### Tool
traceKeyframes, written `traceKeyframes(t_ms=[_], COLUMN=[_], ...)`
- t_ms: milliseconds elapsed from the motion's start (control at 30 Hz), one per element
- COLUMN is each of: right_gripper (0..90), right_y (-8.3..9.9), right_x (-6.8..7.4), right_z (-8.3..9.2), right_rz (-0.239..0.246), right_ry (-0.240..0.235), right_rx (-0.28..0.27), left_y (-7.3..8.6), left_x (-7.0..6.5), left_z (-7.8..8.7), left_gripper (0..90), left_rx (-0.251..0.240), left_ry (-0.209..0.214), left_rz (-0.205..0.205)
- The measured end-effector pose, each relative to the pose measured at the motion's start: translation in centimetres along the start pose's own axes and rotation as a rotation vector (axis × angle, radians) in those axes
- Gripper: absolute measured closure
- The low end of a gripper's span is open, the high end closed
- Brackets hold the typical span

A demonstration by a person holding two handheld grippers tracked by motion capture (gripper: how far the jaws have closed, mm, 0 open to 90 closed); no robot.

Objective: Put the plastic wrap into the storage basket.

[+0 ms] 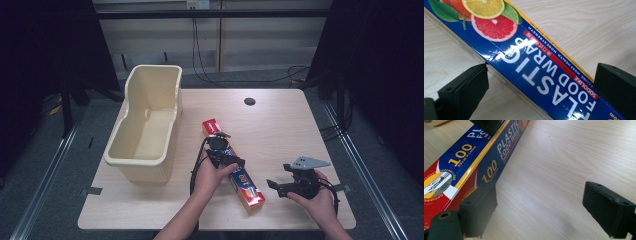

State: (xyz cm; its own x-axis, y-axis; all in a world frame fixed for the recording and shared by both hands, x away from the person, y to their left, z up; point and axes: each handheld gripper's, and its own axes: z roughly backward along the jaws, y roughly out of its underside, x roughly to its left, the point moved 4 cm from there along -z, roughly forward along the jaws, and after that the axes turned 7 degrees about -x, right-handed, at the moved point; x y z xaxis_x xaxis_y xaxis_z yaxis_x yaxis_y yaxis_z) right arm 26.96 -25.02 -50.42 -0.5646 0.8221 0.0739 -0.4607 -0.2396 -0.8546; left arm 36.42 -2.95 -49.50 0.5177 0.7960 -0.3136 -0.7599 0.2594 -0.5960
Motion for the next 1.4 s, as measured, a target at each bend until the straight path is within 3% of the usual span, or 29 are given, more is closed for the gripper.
traceKeyframes(t_ms=[500, 767, 1000, 1233, 1400], right_gripper=[12.2, 12.0, 12.1, 12.3, 12.2], right_y=[-0.1, -0.1, -0.2, -0.1, -0.1], right_x=[0.0, -0.1, -0.2, -0.4, -0.5], right_z=[0.1, 0.1, 0.3, 0.5, 0.6], right_rz=[-0.011, -0.018, -0.020, -0.019, -0.020], right_ry=[-0.004, -0.004, -0.002, 0.003, -0.001], right_rx=[-0.007, -0.012, -0.014, -0.021, -0.021], left_y=[-1.0, -1.2, -1.3, -1.5, -1.6], left_x=[-0.5, -0.8, -0.6, -0.3, 0.6], left_z=[-1.1, -1.6, -1.6, -1.1, -0.2], left_gripper=[0.0, 0.0, 1.0, 6.7, 18.0], left_rx=[0.004, 0.020, 0.039, 0.090, 0.131], left_ry=[-0.013, -0.048, -0.035, -0.056, -0.077], left_rz=[0.032, 0.025, 0.036, 0.011, -0.006])
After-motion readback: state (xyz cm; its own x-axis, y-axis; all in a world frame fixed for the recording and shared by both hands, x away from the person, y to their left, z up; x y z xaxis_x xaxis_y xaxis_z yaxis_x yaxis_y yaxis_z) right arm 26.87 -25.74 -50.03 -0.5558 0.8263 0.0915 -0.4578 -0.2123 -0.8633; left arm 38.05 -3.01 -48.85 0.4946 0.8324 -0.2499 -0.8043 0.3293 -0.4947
